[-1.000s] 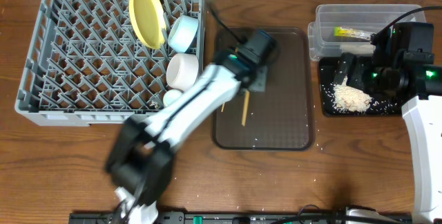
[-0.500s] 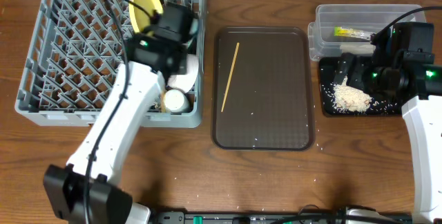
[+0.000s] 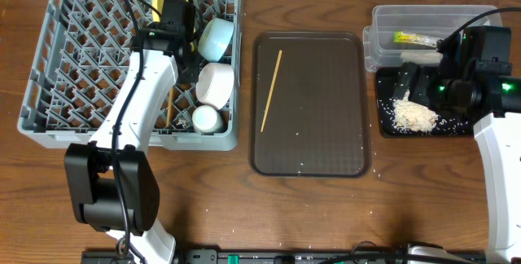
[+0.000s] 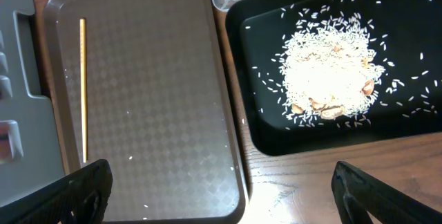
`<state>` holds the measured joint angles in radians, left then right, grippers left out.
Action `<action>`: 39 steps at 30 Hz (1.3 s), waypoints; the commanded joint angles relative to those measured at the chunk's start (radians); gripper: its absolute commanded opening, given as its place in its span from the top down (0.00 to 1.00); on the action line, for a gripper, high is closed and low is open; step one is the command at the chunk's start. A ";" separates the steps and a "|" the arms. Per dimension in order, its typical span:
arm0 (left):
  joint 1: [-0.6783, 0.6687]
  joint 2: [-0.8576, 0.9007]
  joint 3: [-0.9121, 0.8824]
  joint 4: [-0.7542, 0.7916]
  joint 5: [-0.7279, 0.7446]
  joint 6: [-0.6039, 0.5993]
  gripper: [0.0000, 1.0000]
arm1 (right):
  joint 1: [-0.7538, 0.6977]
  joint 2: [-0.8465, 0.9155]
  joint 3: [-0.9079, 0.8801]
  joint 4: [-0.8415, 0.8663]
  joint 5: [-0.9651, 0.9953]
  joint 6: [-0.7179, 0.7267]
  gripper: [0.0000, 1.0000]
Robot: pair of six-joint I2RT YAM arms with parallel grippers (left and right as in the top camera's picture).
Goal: Sort waste into correct bins and load items into the dishwasher
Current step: 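Return the left gripper to the tray and grasp the remaining chopstick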
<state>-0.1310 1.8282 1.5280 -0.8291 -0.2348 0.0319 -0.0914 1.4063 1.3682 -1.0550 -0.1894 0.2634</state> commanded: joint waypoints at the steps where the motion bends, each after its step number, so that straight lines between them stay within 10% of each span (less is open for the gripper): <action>1: 0.002 -0.005 0.001 0.016 0.014 0.020 0.45 | -0.006 0.004 0.010 -0.001 0.002 0.010 0.01; 5: 0.002 -0.006 0.002 0.023 0.014 0.020 0.31 | -0.006 0.004 0.010 -0.002 0.002 0.010 0.01; 18: -0.237 -0.097 0.023 -0.105 0.201 -0.134 0.31 | -0.006 0.004 0.010 -0.002 0.002 0.010 0.01; 39: -0.457 0.282 0.014 0.235 0.191 -0.299 0.30 | -0.006 0.004 0.010 -0.001 0.002 0.010 0.01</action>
<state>-0.5941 2.0960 1.5299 -0.6132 -0.0322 -0.2550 -0.0914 1.4063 1.3682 -1.0550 -0.1894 0.2634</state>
